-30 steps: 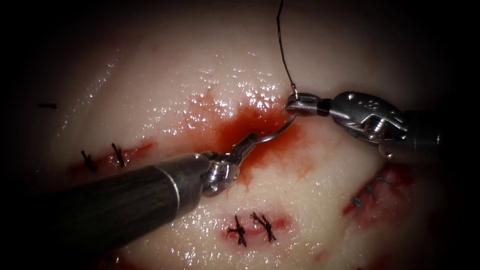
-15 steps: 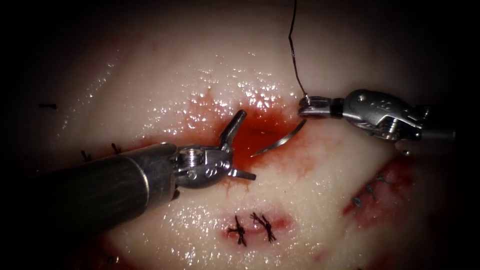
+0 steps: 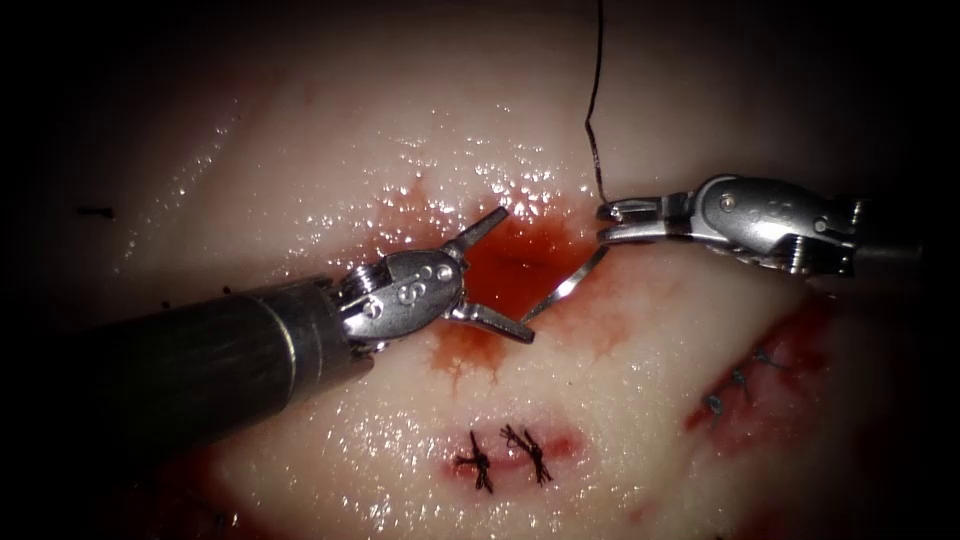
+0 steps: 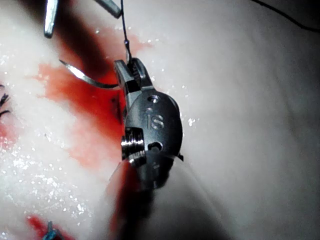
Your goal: Wound Closure
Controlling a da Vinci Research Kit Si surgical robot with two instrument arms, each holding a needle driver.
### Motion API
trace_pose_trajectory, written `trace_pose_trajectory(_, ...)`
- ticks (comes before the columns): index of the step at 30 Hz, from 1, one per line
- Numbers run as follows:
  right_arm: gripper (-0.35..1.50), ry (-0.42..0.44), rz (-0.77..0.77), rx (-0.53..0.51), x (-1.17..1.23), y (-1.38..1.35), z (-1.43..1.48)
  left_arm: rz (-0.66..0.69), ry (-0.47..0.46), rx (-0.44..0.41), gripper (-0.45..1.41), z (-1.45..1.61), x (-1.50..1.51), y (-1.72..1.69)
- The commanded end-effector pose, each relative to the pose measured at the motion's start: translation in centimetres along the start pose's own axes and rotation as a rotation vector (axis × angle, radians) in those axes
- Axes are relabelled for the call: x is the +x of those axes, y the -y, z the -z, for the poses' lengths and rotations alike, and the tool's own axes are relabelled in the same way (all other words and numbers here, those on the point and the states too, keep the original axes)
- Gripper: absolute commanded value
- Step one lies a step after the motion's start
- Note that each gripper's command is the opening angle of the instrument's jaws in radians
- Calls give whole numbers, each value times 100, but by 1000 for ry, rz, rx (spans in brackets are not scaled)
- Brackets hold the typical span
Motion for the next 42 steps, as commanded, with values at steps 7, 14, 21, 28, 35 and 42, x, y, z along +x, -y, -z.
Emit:
trace_pose_trajectory(7, -35, -50, 56, 65, 2, 5, -12, 205, 3, -155, 113, -14, -15, 21)
trace_pose_trajectory(14, -35, -74, 111, 86, 15, 12, -14, 332, 8, -285, 111, -17, -14, 22)
trace_pose_trajectory(21, -35, -72, 123, 76, 17, 13, -16, 476, 43, -338, 111, -27, -14, 17)
trace_pose_trajectory(28, -35, -82, 133, 70, 23, 18, -18, 524, 104, -339, 111, -42, -21, 7)
trace_pose_trajectory(35, -35, -89, 142, 77, 29, 25, -22, 586, 116, -343, 104, -46, -22, 9)
trace_pose_trajectory(42, -35, -96, 155, 79, 30, 26, -22, 663, 136, -348, 78, -48, -26, 11)
